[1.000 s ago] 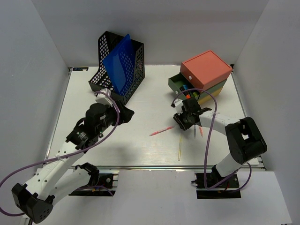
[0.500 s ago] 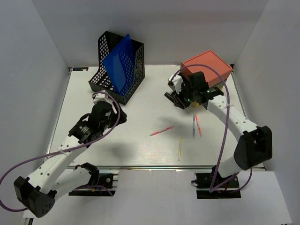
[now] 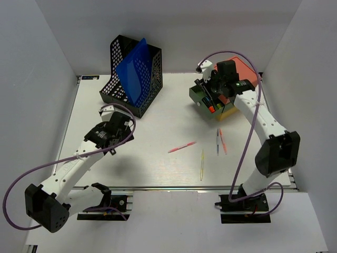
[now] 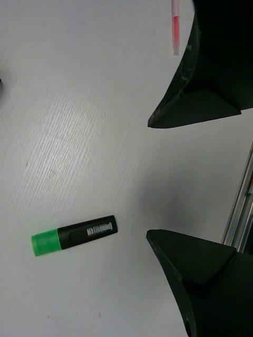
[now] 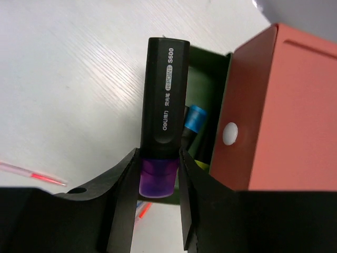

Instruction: Organize the desk

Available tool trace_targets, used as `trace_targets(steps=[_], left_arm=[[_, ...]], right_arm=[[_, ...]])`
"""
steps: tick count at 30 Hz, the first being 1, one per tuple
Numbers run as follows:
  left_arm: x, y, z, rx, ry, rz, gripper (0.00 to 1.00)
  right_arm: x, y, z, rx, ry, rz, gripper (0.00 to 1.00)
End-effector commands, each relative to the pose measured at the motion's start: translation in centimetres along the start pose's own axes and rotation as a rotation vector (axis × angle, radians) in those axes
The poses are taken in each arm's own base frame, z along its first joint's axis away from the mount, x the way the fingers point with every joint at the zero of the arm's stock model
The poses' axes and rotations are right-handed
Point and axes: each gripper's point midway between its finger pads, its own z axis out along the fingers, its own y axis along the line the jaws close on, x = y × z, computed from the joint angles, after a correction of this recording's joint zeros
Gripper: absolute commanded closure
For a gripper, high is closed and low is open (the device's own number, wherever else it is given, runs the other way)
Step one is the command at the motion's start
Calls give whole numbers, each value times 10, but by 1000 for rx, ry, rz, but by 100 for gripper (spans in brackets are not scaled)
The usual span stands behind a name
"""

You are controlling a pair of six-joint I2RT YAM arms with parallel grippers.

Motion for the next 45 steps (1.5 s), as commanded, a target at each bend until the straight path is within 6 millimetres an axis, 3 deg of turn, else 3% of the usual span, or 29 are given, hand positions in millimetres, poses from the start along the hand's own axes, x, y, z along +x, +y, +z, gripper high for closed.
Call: trace_targets(steps=[1, 7, 13, 15, 21, 23, 26, 27, 29, 30, 34, 45], left_arm=[[2, 16, 3, -46, 2, -10, 13], [2, 27, 12, -77, 14, -20, 11], [11, 31, 31, -88, 66, -37, 11], [9, 34, 36, -96, 72, -54, 10], [9, 31, 45, -82, 99, -64, 10], [7, 33, 49, -88, 105, -75, 10], [7, 35, 56, -97, 122, -76, 12], [8, 34, 57, -94, 126, -69, 14], [5, 38, 63, -107, 130, -72, 17], [7, 37, 65, -106, 139, -64, 22], [12, 46, 81, -139, 171, -54, 31], [30, 62, 115, -155, 247, -105, 33]], right_arm=[[10, -18, 8, 55, 69, 6, 100], [33, -21, 17, 47, 134, 13, 98], [46, -24, 19, 31, 169, 35, 56], [43, -20, 16, -4, 149, 42, 48], [29, -3, -1, -84, 81, 40, 41], [17, 1, -13, -113, 23, 46, 44], [-1, 23, -36, -239, -93, 24, 72], [-4, 31, -43, -278, -125, 15, 88], [-7, 52, -58, -353, -200, 0, 98], [-9, 57, -67, -357, -228, -2, 100], [4, 72, -69, -392, -228, 26, 100], [33, 87, -72, -431, -196, 118, 96]])
